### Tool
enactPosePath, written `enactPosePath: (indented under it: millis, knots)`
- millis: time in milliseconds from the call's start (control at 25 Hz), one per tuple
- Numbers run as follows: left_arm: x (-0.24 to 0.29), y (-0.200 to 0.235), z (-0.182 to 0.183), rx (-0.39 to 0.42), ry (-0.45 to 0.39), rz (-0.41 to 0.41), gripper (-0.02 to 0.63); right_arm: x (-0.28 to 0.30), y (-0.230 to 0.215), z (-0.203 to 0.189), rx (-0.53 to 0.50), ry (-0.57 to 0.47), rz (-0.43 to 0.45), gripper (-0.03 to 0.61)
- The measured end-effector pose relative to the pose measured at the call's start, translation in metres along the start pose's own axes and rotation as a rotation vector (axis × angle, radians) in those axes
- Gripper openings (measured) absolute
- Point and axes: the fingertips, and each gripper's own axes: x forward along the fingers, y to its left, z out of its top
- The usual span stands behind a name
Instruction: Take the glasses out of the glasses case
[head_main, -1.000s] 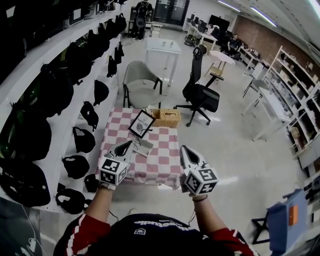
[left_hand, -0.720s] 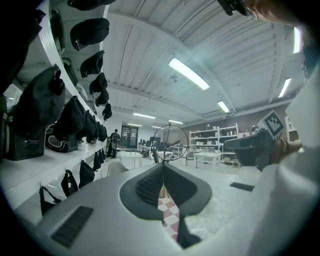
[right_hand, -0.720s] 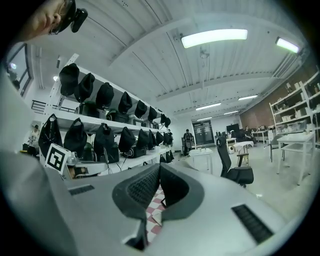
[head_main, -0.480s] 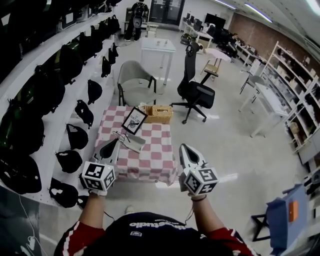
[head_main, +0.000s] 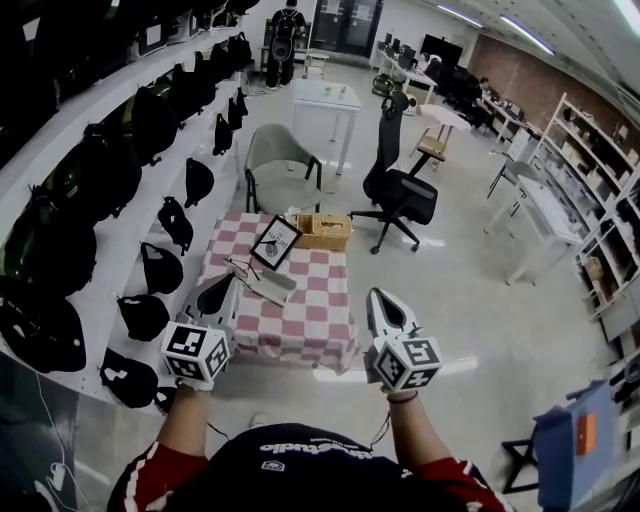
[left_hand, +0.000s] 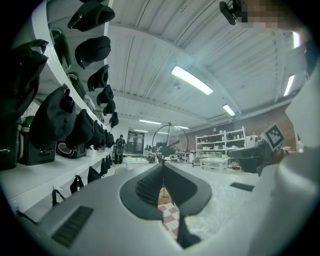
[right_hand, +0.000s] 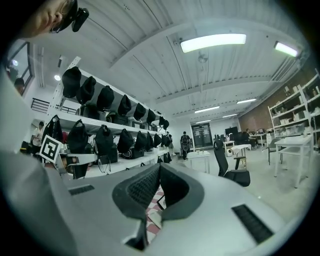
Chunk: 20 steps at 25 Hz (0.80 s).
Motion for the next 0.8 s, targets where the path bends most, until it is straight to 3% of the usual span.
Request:
enactPosePath:
  millis: [800]
  knots:
    - [0.0013,0.0049,0.0030,-0.006,-0.012,0.004,0.009,0.0066,0.0028,0.0004,0.002,0.004,0.008,-0.005]
